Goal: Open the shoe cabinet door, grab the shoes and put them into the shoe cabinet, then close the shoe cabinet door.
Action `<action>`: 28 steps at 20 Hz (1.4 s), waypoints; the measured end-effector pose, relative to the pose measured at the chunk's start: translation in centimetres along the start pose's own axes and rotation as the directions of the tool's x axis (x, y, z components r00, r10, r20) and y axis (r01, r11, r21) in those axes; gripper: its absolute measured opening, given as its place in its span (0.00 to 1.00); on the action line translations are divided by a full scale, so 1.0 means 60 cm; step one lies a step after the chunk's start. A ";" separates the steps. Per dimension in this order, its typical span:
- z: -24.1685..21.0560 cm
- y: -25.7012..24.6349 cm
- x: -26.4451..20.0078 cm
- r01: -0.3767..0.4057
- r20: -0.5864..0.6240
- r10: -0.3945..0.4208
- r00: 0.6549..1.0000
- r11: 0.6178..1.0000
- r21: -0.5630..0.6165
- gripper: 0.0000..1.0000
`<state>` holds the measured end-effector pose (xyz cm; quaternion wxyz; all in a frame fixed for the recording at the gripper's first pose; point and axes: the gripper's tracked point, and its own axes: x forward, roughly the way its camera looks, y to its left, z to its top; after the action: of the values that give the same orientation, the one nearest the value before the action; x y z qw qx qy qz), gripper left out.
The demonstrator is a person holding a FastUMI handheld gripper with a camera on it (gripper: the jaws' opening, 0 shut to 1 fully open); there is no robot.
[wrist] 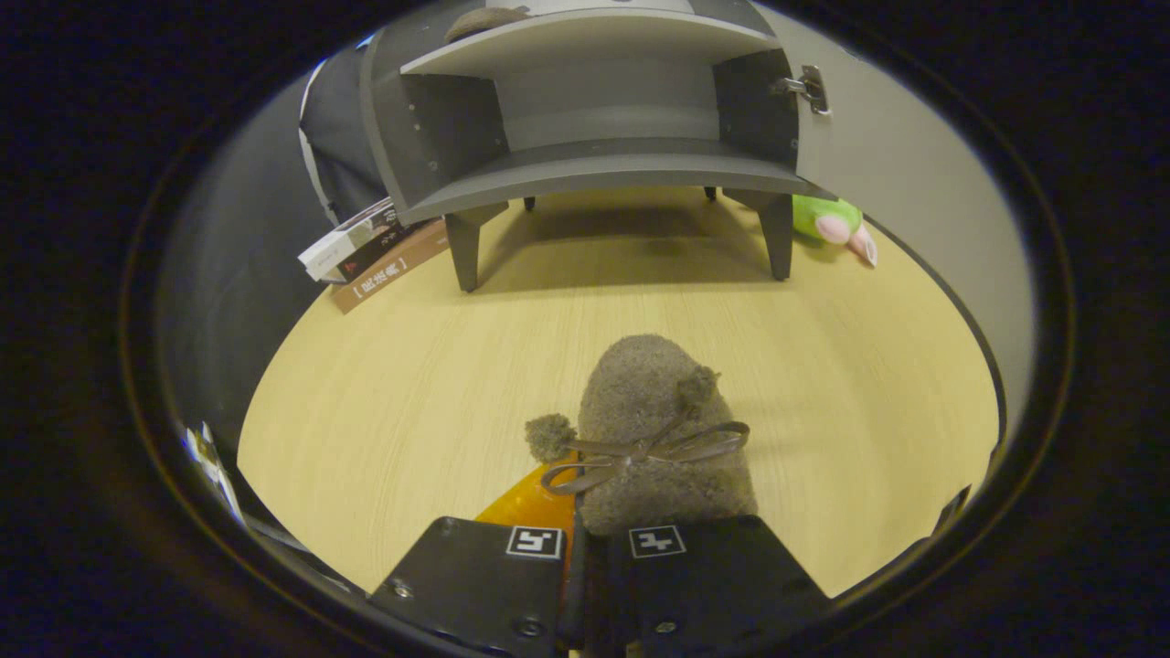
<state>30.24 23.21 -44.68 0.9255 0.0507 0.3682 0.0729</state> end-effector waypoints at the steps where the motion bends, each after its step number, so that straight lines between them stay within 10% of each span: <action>1: 0.001 0.003 -0.005 -0.015 -0.002 0.015 1.000 1.000 0.005 0.12; 18: 0.302 0.085 -0.330 -0.045 0.397 0.075 0.915 0.995 -0.084 0.07; 28: 0.618 0.109 -0.336 0.015 0.567 0.042 0.823 0.995 -0.095 0.08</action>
<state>40.67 24.71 -3.27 0.9939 0.0285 0.0718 0.0785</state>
